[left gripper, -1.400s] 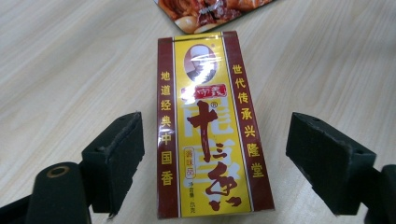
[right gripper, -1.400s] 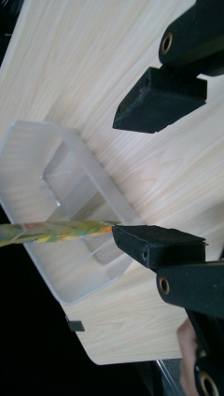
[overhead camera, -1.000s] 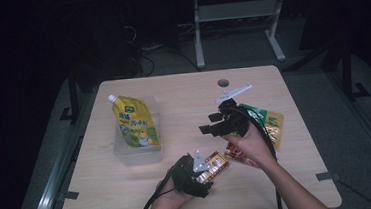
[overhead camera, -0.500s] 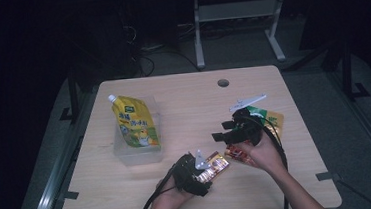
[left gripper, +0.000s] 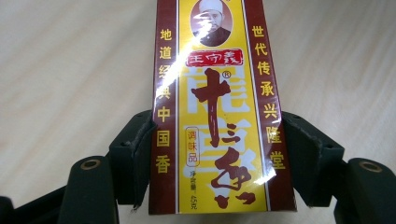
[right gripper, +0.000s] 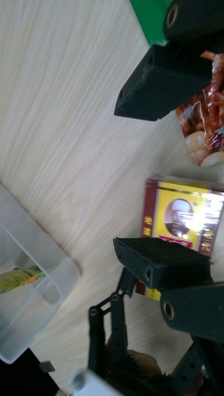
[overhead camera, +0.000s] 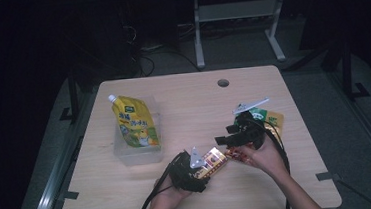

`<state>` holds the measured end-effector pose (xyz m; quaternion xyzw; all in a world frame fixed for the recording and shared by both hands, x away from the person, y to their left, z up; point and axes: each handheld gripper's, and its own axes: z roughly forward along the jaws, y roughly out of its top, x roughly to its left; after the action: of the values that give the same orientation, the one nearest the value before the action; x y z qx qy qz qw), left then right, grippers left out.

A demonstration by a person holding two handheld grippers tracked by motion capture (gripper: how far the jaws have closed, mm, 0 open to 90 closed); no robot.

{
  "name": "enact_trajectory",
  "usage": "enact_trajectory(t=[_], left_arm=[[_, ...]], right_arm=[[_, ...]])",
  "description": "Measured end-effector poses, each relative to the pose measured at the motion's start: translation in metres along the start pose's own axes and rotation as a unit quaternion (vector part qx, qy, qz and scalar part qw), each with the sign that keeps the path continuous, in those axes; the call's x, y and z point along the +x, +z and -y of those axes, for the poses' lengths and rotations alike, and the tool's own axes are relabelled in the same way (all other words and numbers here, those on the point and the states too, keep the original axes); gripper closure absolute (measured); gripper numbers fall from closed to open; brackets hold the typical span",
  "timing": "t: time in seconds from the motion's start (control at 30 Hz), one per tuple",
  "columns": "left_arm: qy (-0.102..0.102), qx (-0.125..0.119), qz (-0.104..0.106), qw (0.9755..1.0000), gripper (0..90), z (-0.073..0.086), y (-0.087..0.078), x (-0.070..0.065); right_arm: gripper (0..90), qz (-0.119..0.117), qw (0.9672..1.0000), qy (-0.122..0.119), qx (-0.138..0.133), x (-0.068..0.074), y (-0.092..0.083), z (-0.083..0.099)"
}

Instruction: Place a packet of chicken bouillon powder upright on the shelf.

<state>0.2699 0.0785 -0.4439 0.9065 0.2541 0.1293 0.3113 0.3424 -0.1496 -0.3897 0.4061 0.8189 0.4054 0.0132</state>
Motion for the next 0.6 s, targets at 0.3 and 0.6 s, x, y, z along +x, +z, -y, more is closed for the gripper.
enact_trajectory(t=[0.3, 0.6], left_arm=[[-0.019, -0.038, -0.028, 0.9987, 32.3, -0.016, -0.016, 0.012], [-0.022, -0.054, -0.036, 0.9976, 32.3, -0.022, -0.021, 0.014]], right_arm=[[29.8, -0.025, 0.9992, 0.03, 0.005, -0.008, 0.004, -0.004], [28.7, -0.067, 0.995, 0.074, 0.013, -0.019, 0.014, -0.006]])
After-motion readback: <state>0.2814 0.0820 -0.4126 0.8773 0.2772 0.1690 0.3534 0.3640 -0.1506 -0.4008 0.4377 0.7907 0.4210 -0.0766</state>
